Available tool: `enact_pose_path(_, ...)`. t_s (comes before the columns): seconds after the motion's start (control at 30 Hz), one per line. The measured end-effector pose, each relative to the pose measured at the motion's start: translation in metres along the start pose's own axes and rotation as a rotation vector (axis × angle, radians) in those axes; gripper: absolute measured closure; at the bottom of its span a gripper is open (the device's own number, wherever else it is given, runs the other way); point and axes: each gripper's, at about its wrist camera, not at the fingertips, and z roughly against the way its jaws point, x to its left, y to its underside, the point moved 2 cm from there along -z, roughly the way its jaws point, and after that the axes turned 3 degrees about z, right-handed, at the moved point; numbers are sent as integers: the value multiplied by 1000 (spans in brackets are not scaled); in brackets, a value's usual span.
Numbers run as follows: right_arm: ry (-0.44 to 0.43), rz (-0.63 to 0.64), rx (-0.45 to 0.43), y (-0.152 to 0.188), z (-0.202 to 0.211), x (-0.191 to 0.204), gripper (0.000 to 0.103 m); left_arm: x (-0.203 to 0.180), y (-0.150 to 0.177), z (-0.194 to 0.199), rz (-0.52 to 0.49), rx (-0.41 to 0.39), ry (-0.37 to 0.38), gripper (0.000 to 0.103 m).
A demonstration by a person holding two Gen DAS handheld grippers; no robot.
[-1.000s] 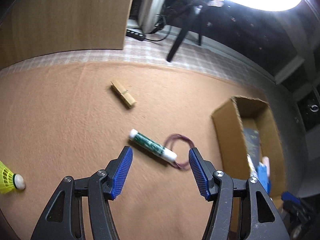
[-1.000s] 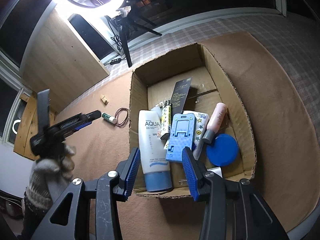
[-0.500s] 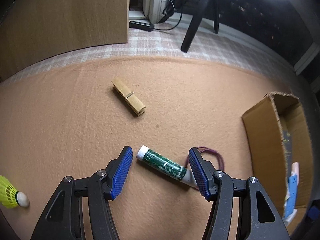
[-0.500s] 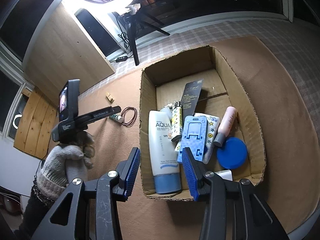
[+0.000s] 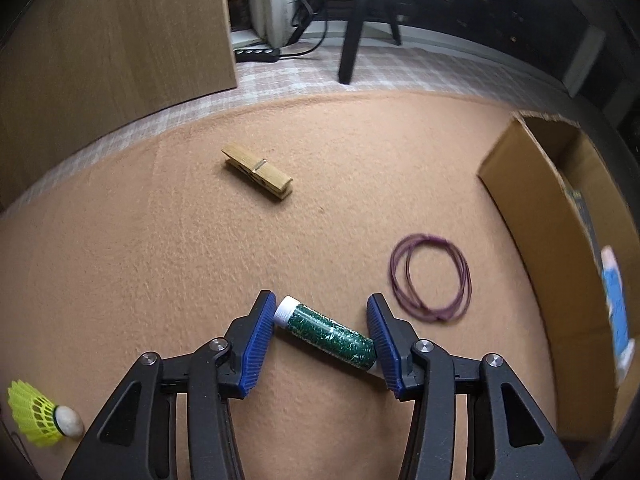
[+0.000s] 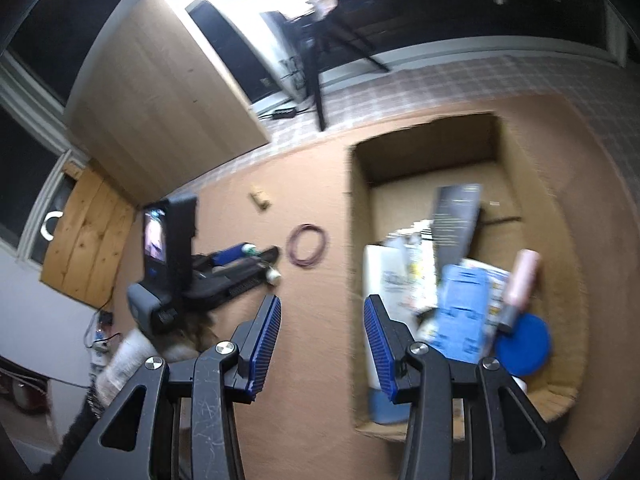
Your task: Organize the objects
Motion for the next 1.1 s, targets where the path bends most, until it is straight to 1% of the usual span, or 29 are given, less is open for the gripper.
enact_pose_path(0.07, -17, 13, 13, -6, -9, 9, 63, -1, 4, 3, -23, -1, 0, 52)
enact_pose_path(0.33, -10, 69, 74, -37, -56, 36, 63, 12, 28, 17, -59, 5, 28, 52)
enact_pose_path(0.4, 8, 82, 88, -42, -68, 41, 63, 15, 38, 23, -71, 4, 36, 52)
enact_pose_path(0.53, -11, 70, 142, -45, -90, 45, 63, 18, 64, 37, -101, 7, 51, 52)
enact_pose_path(0.6, -9, 70, 168, -44, -101, 47, 63, 22, 75, 44, -100, 19, 63, 52)
enact_pose_path(0.63, -7, 71, 179, -44, -105, 47, 63, 24, 79, 46, -90, 24, 71, 51)
enact_pose_path(0.67, -5, 71, 191, -45, -111, 48, 63, 26, 81, 49, -75, 29, 72, 46)
enact_pose_path(0.73, 3, 66, 215, -48, -122, 50, 63, 35, 84, 55, -34, 19, 70, 38)
enact_pose_path(0.8, 35, 72, 230, -52, -136, 50, 63, 42, 85, 61, 2, 5, 96, 38)
enact_pose_path(0.87, 85, 87, 240, -56, -148, 49, 63, 48, 85, 65, 24, -3, 113, 38)
enact_pose_path(1.1, 203, 156, 266, -58, -178, 53, 64, 54, 82, 68, 55, -6, 147, 38)
